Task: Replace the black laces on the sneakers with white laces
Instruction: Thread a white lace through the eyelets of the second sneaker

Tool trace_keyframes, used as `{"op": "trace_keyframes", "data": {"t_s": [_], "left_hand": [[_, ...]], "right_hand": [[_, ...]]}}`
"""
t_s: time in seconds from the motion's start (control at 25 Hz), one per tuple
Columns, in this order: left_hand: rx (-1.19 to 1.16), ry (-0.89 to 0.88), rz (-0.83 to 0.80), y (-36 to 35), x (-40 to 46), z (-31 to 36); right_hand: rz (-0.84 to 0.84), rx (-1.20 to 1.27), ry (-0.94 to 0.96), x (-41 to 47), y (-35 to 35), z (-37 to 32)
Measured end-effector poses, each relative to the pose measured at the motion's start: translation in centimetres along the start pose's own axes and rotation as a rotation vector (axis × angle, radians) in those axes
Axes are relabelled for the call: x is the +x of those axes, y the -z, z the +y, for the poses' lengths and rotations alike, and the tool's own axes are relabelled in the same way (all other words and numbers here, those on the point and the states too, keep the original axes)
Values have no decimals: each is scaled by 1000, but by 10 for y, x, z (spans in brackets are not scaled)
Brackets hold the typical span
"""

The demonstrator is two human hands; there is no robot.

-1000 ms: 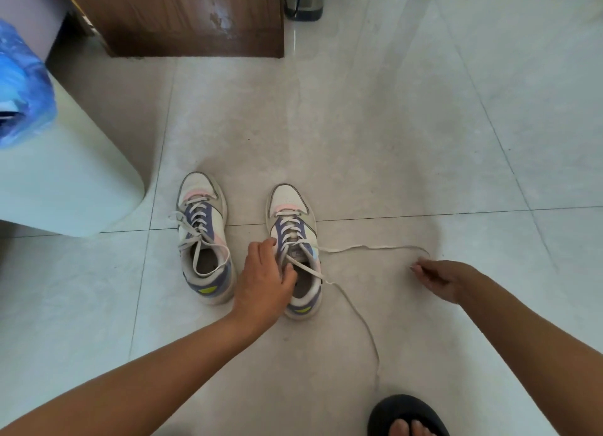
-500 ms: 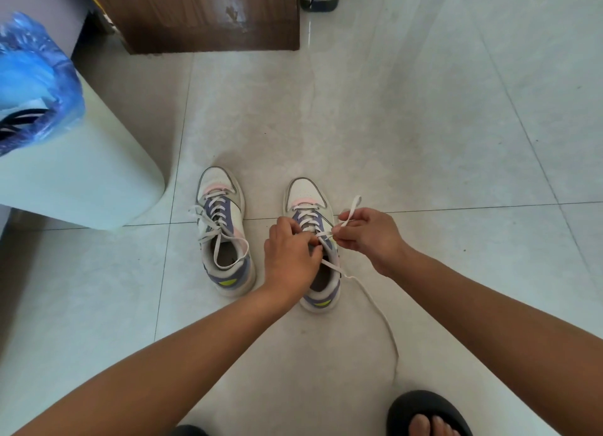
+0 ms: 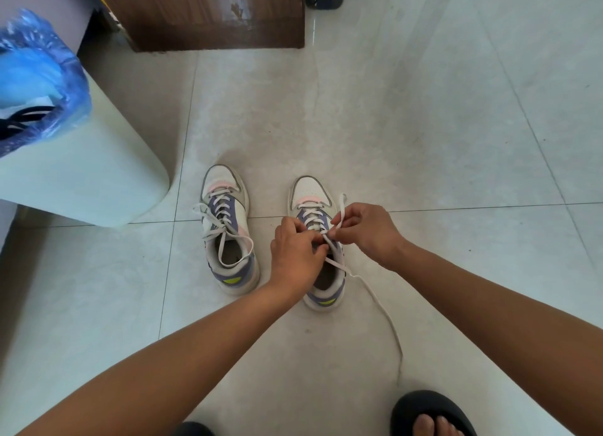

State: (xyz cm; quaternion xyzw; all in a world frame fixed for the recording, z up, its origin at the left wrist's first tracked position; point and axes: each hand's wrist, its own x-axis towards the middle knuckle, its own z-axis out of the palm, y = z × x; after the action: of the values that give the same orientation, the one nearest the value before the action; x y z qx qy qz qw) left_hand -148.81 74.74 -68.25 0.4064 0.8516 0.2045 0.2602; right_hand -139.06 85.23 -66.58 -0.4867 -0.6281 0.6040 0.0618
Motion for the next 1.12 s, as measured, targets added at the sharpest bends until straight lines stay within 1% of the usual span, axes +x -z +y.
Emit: {"op": "trace_keyframes", "data": {"t_s": [0.04, 0.12, 0.2, 0.24, 0.32, 0.36, 0.44, 0.52, 0.6, 0.64, 0.76, 0.8, 0.84, 0.88, 0.92, 0.96, 1.0, 1.12], "left_hand": [[-19, 8, -1, 0, 1, 0], [-31, 12, -6, 0, 3, 0], [10, -18, -23, 0, 3, 0], [32, -30, -27, 0, 2, 0], [57, -32, -36, 0, 2, -1], [44, -20, -71, 2, 3, -1], [-79, 15, -194, 13, 9, -5], [-277, -13, -331, 33, 12, -9], [-496, -75, -427, 60, 4, -11], [-648, -96, -469, 74, -3, -9], [-1221, -94, -655, 107, -22, -13], [-1402, -98, -775, 114, -28, -16], [-1572, -96, -929, 117, -34, -19], [-1708, -69, -1055, 117, -44, -18], [-1721, -56, -1064, 114, -57, -15], [-1666, -21, -1078, 109, -72, -13], [-1585, -2, -1124, 101, -88, -11], [-1399, -67, -1338, 76, -128, -5]], "right_hand": [[16, 16, 2, 0, -2, 2], [44, 122, -22, -3, -5, 6], [30, 219, -63, -9, -7, 11], [12, 193, -66, -11, -8, 14], [-5, 41, -45, -14, -9, 21], [5, -28, -27, -15, -10, 22], [36, -125, 16, -17, -14, 26], [76, -189, 34, -19, -21, 28], [113, -186, 40, -20, -23, 27], [124, -194, 49, -20, -24, 26], [147, -263, 90, -19, -24, 23], [150, -273, 99, -19, -25, 23], [150, -279, 101, -19, -25, 23], [146, -285, 99, -20, -25, 22], [145, -292, 99, -20, -25, 21], [152, -300, 99, -19, -24, 20], [168, -310, 98, -17, -22, 18], [210, -345, 85, -12, -19, 16]]}}
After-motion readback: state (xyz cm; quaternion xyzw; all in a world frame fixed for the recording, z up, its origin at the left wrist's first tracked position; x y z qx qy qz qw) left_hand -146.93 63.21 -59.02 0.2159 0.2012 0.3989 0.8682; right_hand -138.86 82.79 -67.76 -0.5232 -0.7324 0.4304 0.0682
